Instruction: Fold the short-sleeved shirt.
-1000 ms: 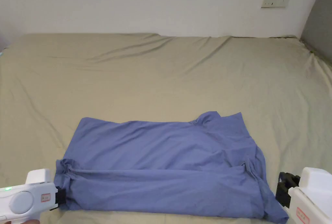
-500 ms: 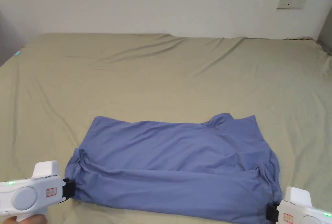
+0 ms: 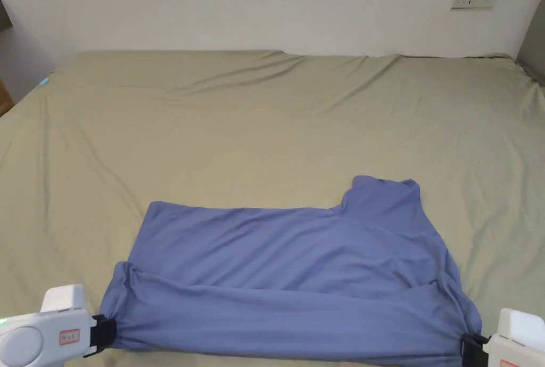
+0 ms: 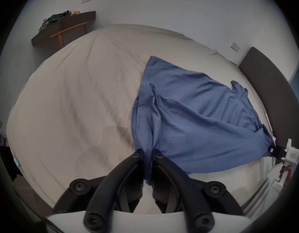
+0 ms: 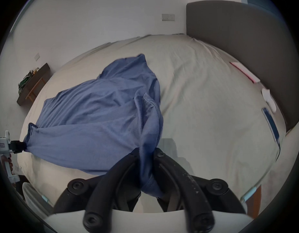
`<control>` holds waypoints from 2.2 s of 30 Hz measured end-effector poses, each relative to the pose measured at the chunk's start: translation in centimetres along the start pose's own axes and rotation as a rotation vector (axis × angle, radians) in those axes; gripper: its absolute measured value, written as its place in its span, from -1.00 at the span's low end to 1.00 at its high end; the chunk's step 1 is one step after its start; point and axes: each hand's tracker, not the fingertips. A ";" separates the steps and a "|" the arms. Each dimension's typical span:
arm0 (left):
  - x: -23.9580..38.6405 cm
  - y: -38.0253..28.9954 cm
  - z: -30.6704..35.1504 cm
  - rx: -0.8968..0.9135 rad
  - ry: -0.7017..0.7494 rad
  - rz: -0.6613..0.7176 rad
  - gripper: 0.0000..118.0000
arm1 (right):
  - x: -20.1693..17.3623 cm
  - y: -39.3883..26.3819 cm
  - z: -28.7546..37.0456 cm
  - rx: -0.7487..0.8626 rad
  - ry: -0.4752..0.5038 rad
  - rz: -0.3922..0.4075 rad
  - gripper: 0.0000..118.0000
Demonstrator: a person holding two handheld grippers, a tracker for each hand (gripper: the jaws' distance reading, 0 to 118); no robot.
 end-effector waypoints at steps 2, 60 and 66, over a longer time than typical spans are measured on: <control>-0.9 -2.2 1.0 -0.012 -0.004 0.007 -0.85 | 0.4 -2.2 0.4 -0.031 0.004 -0.012 -0.75; 4.9 21.2 -10.8 0.130 0.044 -0.088 0.60 | -10.4 14.2 6.0 0.683 -0.085 0.207 -0.99; 4.6 19.9 -16.1 0.058 0.107 -0.085 0.60 | -9.6 15.6 1.3 0.612 -0.115 0.182 -0.98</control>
